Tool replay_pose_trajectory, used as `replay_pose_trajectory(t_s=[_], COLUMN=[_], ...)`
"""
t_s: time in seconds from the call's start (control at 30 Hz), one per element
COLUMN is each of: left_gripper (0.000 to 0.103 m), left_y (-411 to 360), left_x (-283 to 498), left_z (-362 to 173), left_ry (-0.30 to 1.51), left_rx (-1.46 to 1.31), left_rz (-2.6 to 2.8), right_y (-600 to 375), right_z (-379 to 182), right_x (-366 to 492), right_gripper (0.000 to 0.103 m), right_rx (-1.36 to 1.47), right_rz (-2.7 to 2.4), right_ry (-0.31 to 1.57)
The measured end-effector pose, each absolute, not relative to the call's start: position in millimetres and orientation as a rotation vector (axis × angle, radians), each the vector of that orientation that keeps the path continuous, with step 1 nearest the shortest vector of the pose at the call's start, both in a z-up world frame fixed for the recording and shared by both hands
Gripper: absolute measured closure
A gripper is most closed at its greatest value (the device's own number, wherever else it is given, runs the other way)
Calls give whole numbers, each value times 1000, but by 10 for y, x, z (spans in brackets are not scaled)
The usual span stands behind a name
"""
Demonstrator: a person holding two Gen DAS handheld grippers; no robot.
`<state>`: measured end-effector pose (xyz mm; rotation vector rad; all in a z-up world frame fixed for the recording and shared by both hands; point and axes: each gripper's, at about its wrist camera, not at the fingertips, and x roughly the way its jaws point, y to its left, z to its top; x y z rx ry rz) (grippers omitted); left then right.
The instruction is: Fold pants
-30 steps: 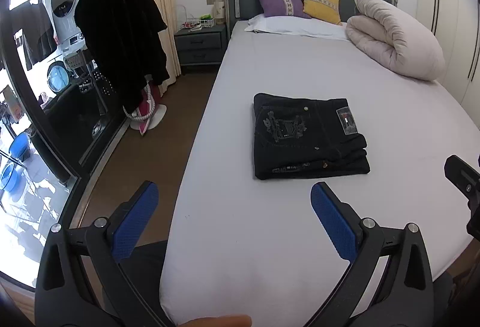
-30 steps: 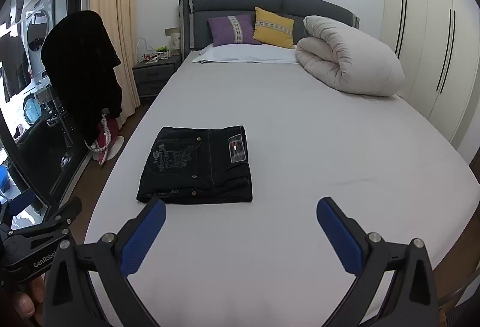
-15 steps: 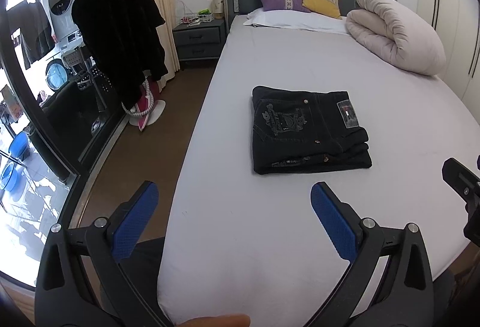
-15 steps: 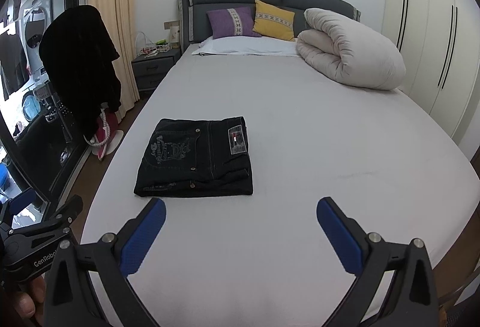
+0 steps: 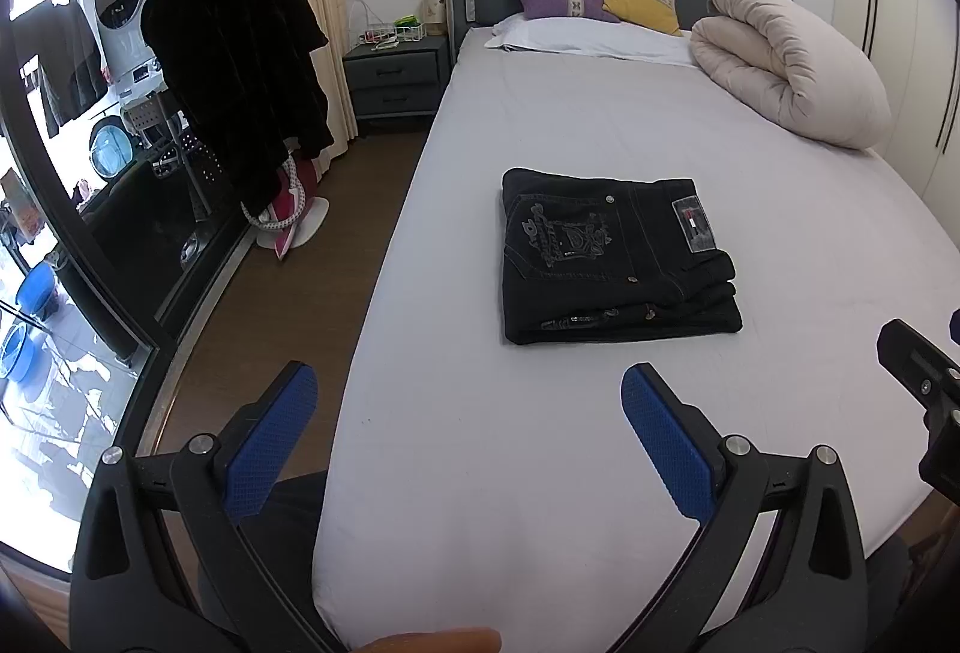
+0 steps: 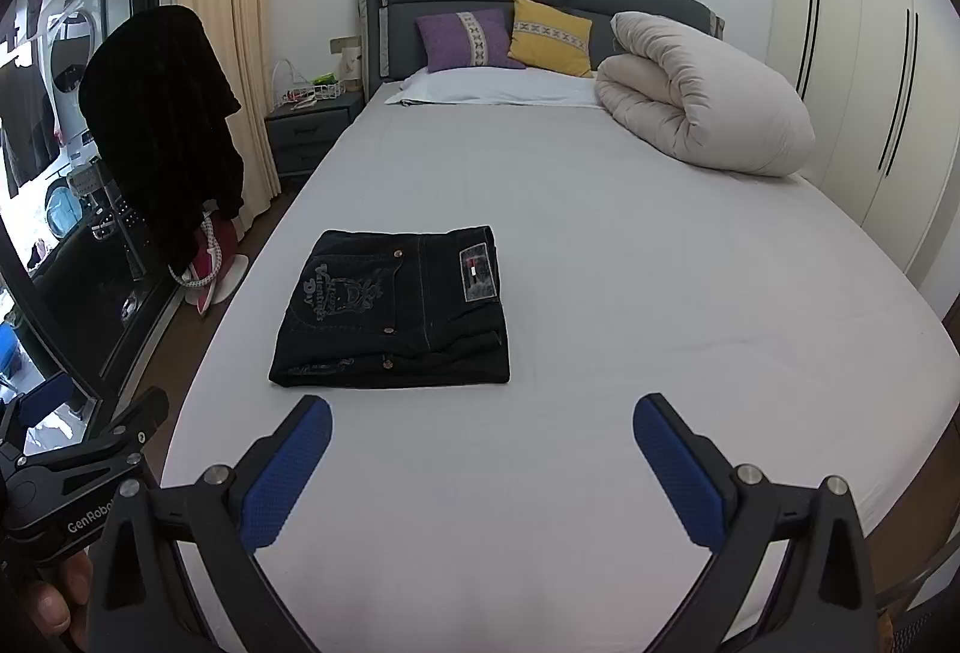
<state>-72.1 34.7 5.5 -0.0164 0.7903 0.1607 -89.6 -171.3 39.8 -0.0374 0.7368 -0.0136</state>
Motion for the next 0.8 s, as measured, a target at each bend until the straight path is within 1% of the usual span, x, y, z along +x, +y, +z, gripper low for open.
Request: replay_pose_trajectory(t_s=[0.8], left_gripper=[0], left_y=[307], left_x=[-747], left_z=[-2], left_ry=[796], left_rx=[-17], left_rz=[158], right_y=[-1706], right_z=[391], right_x=[-905], right_gripper=[0], right_rx=[-37], right_rz=[-12], right_ry=[738])
